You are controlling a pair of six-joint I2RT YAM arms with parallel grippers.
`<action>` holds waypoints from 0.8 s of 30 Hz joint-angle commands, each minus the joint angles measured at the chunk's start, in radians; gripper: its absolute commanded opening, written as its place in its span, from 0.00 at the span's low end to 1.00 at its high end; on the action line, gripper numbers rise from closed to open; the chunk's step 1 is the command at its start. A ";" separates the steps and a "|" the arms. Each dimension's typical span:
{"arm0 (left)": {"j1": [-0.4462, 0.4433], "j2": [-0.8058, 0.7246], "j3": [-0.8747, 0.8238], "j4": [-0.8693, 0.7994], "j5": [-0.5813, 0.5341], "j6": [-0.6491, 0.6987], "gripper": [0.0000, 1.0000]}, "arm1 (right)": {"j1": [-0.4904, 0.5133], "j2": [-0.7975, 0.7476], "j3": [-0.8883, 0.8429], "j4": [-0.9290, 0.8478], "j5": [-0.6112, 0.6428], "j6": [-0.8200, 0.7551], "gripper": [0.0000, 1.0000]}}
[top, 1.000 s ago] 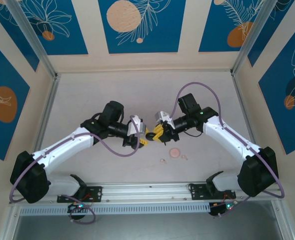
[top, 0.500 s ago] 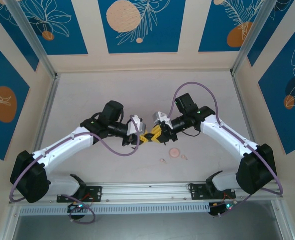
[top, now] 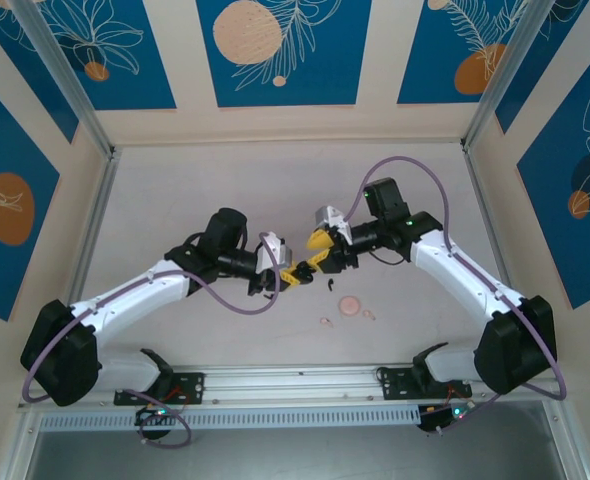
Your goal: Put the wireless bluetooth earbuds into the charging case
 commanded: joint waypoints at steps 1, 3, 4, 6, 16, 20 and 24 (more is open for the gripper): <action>-0.001 -0.025 -0.029 0.117 0.051 -0.066 0.12 | -0.037 -0.029 -0.019 0.102 0.007 0.096 0.44; 0.002 -0.030 -0.049 0.173 0.052 -0.102 0.12 | -0.053 -0.022 -0.011 0.106 0.023 0.117 0.44; 0.006 -0.031 -0.058 0.196 0.051 -0.117 0.12 | -0.060 -0.021 -0.008 0.103 0.022 0.123 0.44; 0.020 -0.034 -0.087 0.271 0.042 -0.174 0.12 | -0.071 -0.022 -0.002 0.098 0.000 0.139 0.44; 0.195 -0.028 -0.295 0.778 -0.032 -0.533 0.12 | -0.048 -0.008 0.061 0.036 0.148 0.456 0.44; 0.256 -0.018 -0.303 0.784 -0.073 -0.603 0.12 | 0.022 0.057 0.122 -0.069 0.314 0.613 0.44; 0.302 -0.031 -0.315 0.741 -0.184 -0.637 0.12 | 0.081 0.147 0.198 -0.178 0.442 0.923 0.43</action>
